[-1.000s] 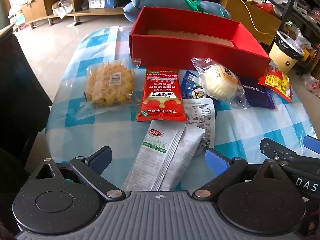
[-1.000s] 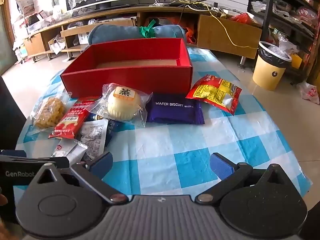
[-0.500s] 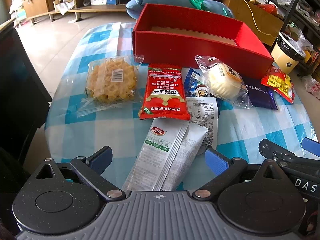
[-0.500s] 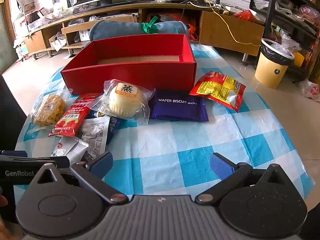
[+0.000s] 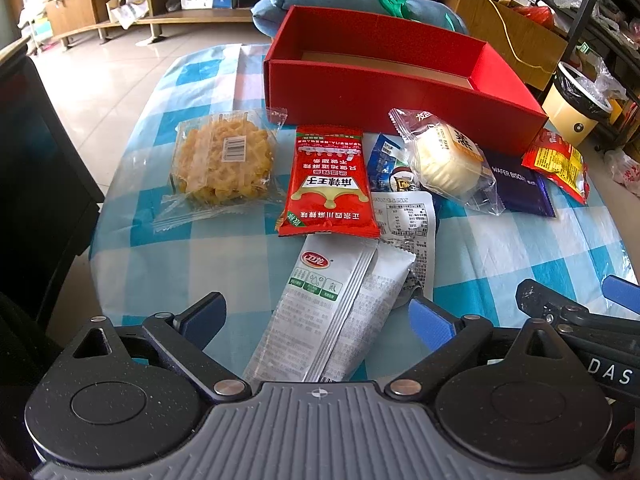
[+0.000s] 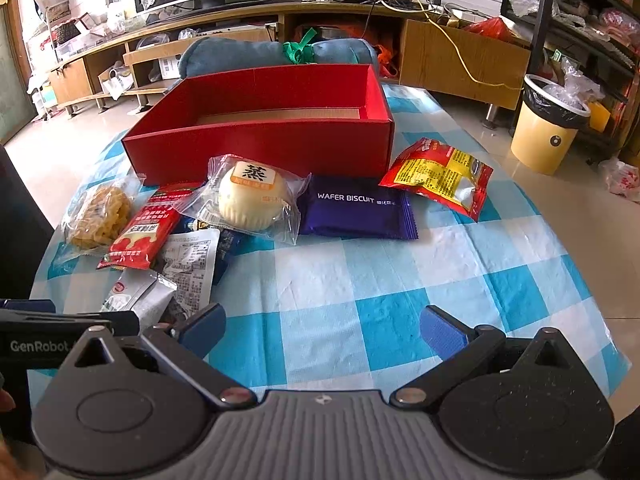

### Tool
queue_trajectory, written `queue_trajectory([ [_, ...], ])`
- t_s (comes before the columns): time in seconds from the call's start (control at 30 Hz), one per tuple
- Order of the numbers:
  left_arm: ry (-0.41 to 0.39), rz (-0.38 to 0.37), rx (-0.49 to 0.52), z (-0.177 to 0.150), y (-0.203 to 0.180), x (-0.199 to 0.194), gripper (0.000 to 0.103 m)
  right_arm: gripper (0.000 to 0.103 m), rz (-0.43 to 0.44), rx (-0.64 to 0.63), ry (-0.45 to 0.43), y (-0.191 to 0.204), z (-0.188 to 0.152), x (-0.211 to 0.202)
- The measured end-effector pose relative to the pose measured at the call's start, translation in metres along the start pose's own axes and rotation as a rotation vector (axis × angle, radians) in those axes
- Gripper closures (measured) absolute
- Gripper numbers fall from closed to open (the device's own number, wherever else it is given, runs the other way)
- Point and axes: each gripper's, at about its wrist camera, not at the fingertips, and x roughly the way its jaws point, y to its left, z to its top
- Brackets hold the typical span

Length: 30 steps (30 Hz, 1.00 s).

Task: Organize snacks

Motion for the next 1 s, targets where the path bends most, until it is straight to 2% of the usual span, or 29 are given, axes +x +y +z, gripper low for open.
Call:
queue_trajectory([
  [1.0,0.006,0.010,0.016,-0.0025,-0.0032,0.0010,0.005,0.004,-0.017,-0.019,0.018,0.0012,-0.0008,0.0009],
])
